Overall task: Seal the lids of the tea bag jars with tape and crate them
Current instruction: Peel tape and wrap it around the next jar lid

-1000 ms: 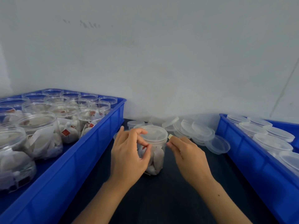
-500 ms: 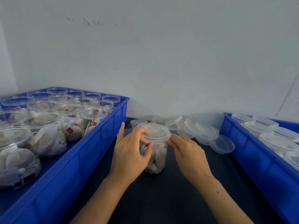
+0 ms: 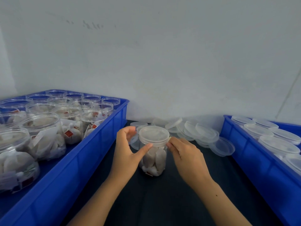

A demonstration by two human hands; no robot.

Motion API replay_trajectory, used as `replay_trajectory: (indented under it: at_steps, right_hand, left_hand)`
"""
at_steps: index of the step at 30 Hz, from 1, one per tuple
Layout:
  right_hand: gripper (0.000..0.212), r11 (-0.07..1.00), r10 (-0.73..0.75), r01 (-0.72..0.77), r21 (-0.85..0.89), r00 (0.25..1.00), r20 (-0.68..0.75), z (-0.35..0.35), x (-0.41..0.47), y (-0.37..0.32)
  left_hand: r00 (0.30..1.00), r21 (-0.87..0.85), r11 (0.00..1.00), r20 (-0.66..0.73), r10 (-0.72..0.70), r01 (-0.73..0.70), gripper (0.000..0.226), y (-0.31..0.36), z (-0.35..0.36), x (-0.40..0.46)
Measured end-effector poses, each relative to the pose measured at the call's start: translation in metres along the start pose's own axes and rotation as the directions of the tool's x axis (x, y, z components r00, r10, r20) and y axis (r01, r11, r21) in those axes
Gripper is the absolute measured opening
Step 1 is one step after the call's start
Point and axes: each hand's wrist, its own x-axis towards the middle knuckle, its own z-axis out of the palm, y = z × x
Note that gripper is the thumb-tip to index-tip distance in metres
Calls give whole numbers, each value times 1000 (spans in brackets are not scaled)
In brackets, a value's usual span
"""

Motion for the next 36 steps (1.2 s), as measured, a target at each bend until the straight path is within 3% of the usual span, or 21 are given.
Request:
replay_trajectory:
  at_steps: [2,4,9,14,20,24,27,36]
  right_hand:
    - [28,1000,3,-3,4,1000,-11,1,0,0]
    - [28,1000,7,-7,18,1000,-15,2,0,-1]
    - [25,999,-23,23,23,1000,-6,-1,-2,0]
    - [25,995,-85,84,55,996,5,-16,-14,1]
    - [44,993,-84,89,-77,995,60,-45,-30,1]
    - [31,986,-32,44,-160,996,79,-49,-36,2]
    - [23,994,21,-5,-107,989,147,-50,-38,4]
    - [68,968,109,-183,170,922,370,-55,-38,17]
  left_hand:
    - [975,-160,964,101,-199,213,67,-4,5,-1]
    - [943,-268,909,183,-278,320,63,-6,13,-2]
    - [935,-306,891,223,-275,335,60,-4,22,-3]
    - [922,-302,891,295,-249,337,75,1,14,-6]
    - [897,-380,853,393,-201,357,64,13,20,-12]
    - [886,-398,833,413,-210,383,64,16,23,-14]
    - [876,-399,829,438,-203,392,64,16,22,-16]
    - [838,-448,779,516,-176,439,77,24,20,-18]
